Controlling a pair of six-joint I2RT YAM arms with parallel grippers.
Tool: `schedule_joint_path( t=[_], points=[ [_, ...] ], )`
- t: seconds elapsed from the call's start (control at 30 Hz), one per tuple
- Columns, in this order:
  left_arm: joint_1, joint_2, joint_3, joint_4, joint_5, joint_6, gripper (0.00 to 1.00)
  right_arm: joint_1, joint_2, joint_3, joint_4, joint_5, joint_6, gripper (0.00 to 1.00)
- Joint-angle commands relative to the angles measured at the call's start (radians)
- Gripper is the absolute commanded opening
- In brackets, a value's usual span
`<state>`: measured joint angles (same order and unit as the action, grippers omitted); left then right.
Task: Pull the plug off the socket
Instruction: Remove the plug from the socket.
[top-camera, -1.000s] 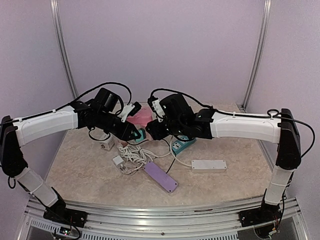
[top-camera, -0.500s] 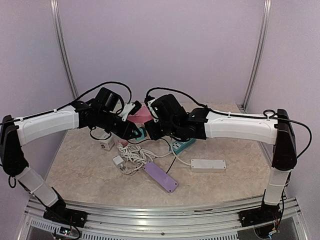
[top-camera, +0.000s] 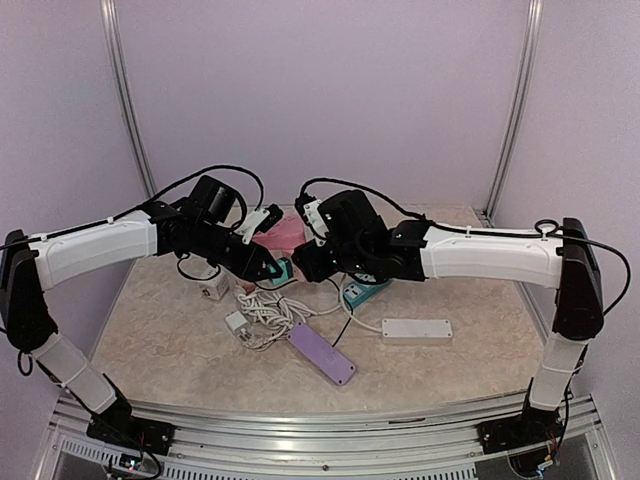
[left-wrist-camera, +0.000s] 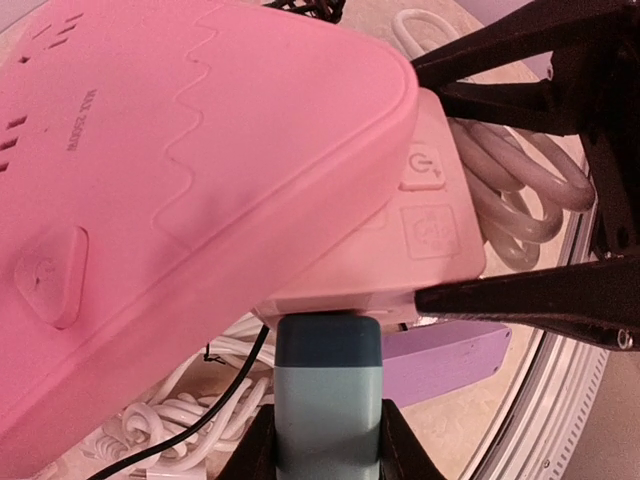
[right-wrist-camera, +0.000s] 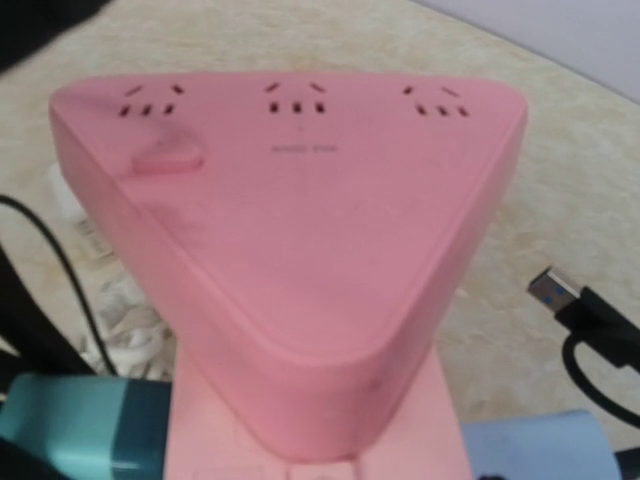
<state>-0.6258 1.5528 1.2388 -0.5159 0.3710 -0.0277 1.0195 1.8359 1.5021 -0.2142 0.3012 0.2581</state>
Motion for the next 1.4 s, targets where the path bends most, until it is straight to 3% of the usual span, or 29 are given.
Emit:
schedule_joint_path(
  t=[0.0,0.3,0.73,1.07,1.2,1.37],
  points=[
    [0.017,-0.02,0.036,-0.017,0.069,0.025,0.0,-0.033,-0.103,-0.034,0.158,-0.133,-0.025,0.0],
    [0.019,-0.025,0.034,-0.022,-0.004,0.025,0.0,-0.038,-0.112,-0.064,0.204,-0.183,-0.022,0.0],
    [0.002,0.001,0.033,-0.014,-0.038,-0.003,0.0,0.019,-0.009,0.092,0.0,0.186,-0.022,0.0],
    [0.001,-0.002,0.029,-0.007,-0.026,-0.006,0.0,0.023,0.011,0.121,-0.044,0.241,-0.009,0.0],
    [0.007,-0.009,0.025,-0.007,-0.007,0.012,0.0,0.021,-0.02,0.077,-0.001,0.202,-0.01,0.0],
    [0.008,-0.031,0.024,-0.008,0.032,0.051,0.0,0.002,-0.095,-0.021,0.113,0.027,-0.013,0.0]
  ],
)
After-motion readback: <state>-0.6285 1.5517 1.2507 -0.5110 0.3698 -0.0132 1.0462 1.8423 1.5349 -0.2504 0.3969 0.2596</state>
